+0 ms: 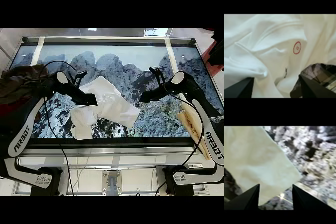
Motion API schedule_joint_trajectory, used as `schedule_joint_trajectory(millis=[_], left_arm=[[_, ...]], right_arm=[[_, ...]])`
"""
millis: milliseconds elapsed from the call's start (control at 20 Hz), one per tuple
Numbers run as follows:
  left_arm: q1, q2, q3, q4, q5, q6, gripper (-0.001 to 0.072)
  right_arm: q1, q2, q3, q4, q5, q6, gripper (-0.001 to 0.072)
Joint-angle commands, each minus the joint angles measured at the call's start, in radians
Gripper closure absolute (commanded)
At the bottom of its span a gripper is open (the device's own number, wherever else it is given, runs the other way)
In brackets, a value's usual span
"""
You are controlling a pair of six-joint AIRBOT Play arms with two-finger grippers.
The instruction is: Fold the shirts.
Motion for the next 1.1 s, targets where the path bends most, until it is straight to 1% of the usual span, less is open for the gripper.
schedule_joint_trajectory(millis=[0, 150, 200, 300, 350, 450, 500, 550, 650, 750, 850, 950, 1000, 1050], left_arm=[[0.0, -0.006, 0.007, -0.003, 0.026, -0.018, 0.0101], [0.014, -0.006, 0.109, 0.001, 0.032, -0.019, 0.0094], [0.023, -0.006, 0.17, 0.002, 0.033, -0.019, 0.0094], [0.052, -0.006, 0.301, 0.021, 0.033, -0.019, 0.0093], [0.066, -0.006, 0.352, 0.057, 0.032, -0.034, 0.0093], [0.087, -0.006, 0.417, 0.164, 0.005, -0.076, 0.0093], [0.092, -0.006, 0.424, 0.196, -0.013, -0.079, 0.0093], [0.094, -0.006, 0.423, 0.221, -0.031, -0.079, 0.0093], [0.094, -0.007, 0.422, 0.261, -0.047, -0.078, 0.0093], [0.094, -0.007, 0.422, 0.264, -0.045, -0.072, 0.0094], [0.094, -0.007, 0.422, 0.265, -0.045, -0.058, 0.0094], [0.094, -0.008, 0.422, 0.264, -0.028, -0.046, 0.0094], [0.094, -0.007, 0.422, 0.265, -0.015, -0.037, 0.0094], [0.094, -0.007, 0.422, 0.264, 0.0, -0.036, 0.0094]], right_arm=[[0.034, -0.002, -0.054, 0.379, 0.018, -0.055, 0.0221], [0.157, -0.002, -0.177, 0.547, 0.004, -0.049, 0.0211], [0.215, -0.002, -0.232, 0.625, -0.017, -0.05, 0.0181], [0.345, -0.002, -0.333, 0.834, -0.135, -0.051, 0.0167], [0.418, -0.002, -0.377, 0.969, -0.227, -0.054, 0.0102], [0.557, -0.002, -0.432, 1.22, -0.422, -0.087, 0.009], [0.616, -0.008, -0.444, 1.316, -0.492, -0.114, 0.009], [0.662, -0.023, -0.446, 1.402, -0.534, -0.134, 0.009], [0.731, -0.078, -0.446, 1.574, -0.553, -0.171, 0.009], [0.772, -0.148, -0.446, 1.766, -0.554, -0.24, 0.009], [0.782, -0.206, -0.445, 1.985, -0.551, -0.381, 0.009], [0.781, -0.242, -0.417, 2.118, -0.554, -0.455, 0.0092], [0.78, -0.258, -0.388, 2.167, -0.554, -0.499, 0.0099], [0.78, -0.274, -0.351, 2.192, -0.554, -0.565, 0.01]])
